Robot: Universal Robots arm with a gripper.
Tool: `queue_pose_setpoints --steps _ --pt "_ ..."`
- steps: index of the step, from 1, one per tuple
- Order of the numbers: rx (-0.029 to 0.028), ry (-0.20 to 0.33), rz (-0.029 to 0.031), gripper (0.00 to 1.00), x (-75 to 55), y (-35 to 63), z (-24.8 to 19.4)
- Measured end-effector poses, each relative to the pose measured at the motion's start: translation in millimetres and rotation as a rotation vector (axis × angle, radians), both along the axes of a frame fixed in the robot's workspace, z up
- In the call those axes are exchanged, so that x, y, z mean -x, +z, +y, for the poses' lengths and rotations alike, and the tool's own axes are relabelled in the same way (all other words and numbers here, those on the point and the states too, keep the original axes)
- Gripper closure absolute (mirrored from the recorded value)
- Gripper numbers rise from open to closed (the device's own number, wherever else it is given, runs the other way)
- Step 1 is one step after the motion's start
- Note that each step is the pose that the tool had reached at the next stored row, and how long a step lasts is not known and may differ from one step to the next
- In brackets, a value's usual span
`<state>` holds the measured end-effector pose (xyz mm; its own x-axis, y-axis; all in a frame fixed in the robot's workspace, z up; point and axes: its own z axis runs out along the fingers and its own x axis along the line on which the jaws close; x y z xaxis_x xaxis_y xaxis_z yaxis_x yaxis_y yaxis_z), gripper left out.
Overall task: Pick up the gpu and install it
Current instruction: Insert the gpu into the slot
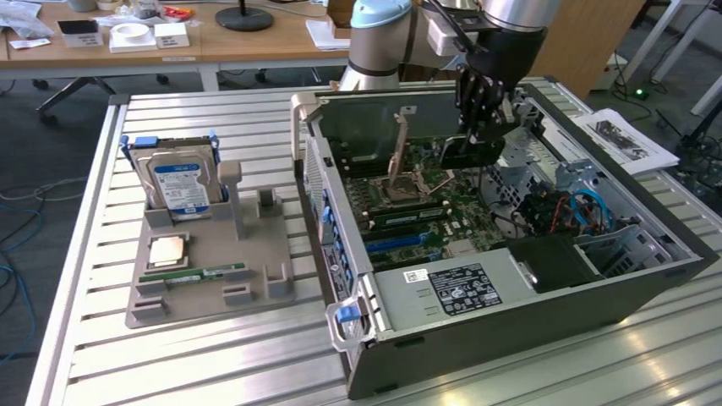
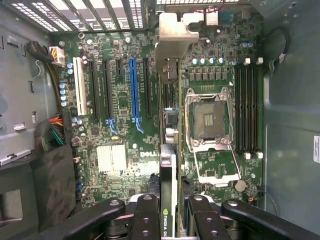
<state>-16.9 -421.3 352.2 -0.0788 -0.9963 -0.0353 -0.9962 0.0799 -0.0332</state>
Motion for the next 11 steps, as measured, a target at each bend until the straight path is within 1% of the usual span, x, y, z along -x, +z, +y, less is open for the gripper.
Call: queue_pose_setpoints --steps 11 --pt "-0.0001 0.000 0.0000 0.73 2.6 0.0 -0.4"
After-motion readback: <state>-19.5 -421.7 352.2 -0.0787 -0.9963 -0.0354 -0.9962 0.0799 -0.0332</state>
